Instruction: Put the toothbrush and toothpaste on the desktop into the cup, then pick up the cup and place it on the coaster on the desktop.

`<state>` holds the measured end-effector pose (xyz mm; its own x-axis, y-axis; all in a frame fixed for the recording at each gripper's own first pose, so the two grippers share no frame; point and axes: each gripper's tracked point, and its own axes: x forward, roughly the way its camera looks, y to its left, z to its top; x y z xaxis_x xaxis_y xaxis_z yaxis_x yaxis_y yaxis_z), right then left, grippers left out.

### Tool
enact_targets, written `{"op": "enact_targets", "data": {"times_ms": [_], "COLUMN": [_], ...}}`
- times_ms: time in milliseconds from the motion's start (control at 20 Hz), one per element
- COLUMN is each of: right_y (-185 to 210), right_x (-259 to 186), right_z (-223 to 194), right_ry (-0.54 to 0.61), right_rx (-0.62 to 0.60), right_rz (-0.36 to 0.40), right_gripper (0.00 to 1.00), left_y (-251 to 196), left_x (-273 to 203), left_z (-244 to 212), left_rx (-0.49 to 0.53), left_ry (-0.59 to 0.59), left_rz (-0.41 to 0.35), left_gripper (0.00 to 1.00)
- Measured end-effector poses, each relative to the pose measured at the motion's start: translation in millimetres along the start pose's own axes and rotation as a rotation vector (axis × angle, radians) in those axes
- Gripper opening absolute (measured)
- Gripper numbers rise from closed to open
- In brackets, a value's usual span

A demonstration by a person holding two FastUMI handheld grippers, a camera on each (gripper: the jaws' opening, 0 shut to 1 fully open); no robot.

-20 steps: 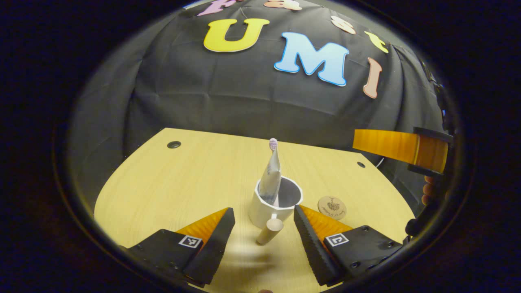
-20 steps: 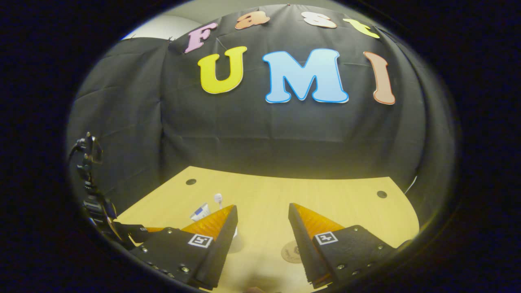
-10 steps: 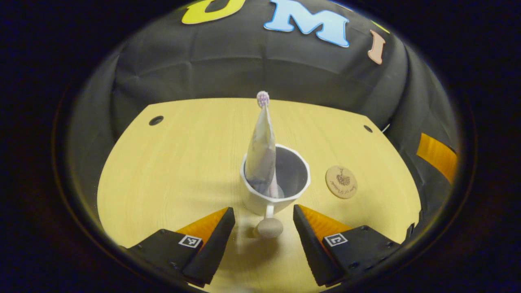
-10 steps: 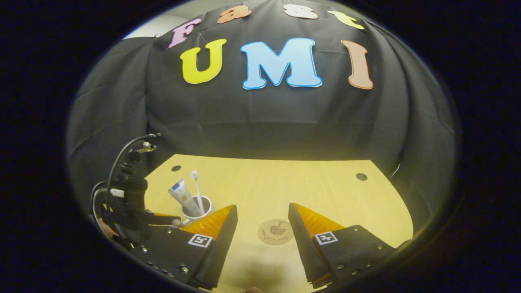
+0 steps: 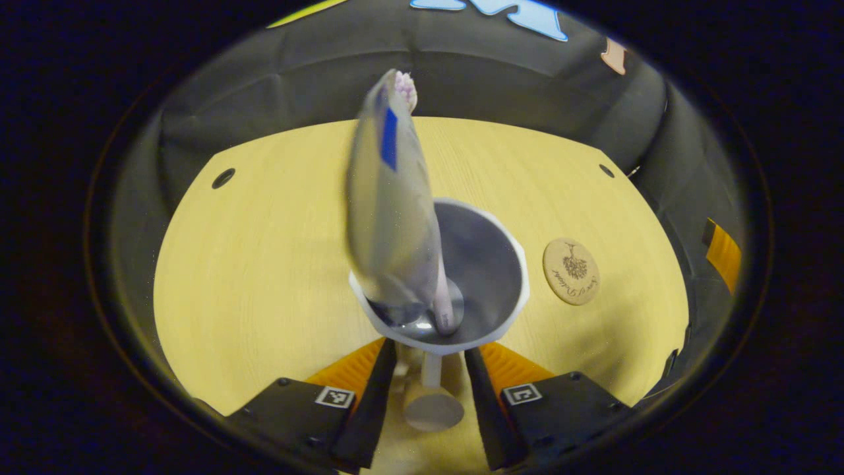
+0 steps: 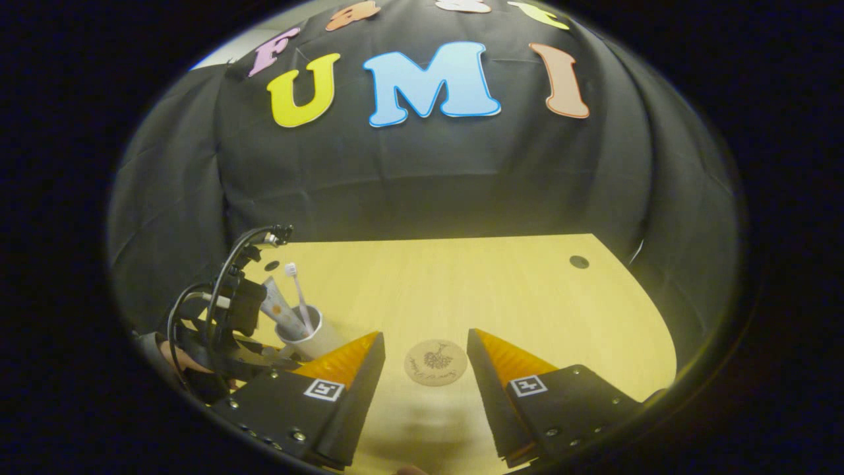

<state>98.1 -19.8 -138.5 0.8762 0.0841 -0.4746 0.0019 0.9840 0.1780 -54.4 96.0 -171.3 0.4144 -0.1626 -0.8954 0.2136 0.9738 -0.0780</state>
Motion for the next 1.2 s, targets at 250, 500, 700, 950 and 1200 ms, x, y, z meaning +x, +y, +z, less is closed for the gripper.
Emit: {"op": "enact_targets", "data": {"times_ms": [250, 500, 700, 950, 1200], "right_y": [-7, -10, -18, -35, -67], "right_x": [4, 6, 4, -4, -19], "right_z": [-3, -7, -7, -4, -6], "right_ry": [0.017, 0.03, 0.03, 0.016, 0.005], "right_rx": [0.013, 0.027, 0.033, 0.047, 0.061], "right_rz": [-0.01, -0.011, -0.02, -0.029, -0.046], "right_gripper": [0.76, 0.76, 0.76, 0.76, 0.76], "left_y": [1, -1, -14, -58, -123], "left_x": [7, 12, 5, -1, 0], "left_z": [-4, 2, 3, 15, 24], "left_rx": [0.038, 0.08, 0.08, 0.125, 0.128], "left_ry": [0.037, -0.009, -0.03, -0.06, -0.064], "left_rz": [0.04, 0.048, 0.028, -0.006, -0.075], "left_gripper": [0.44, 0.37, 0.37, 0.31, 0.31]}}
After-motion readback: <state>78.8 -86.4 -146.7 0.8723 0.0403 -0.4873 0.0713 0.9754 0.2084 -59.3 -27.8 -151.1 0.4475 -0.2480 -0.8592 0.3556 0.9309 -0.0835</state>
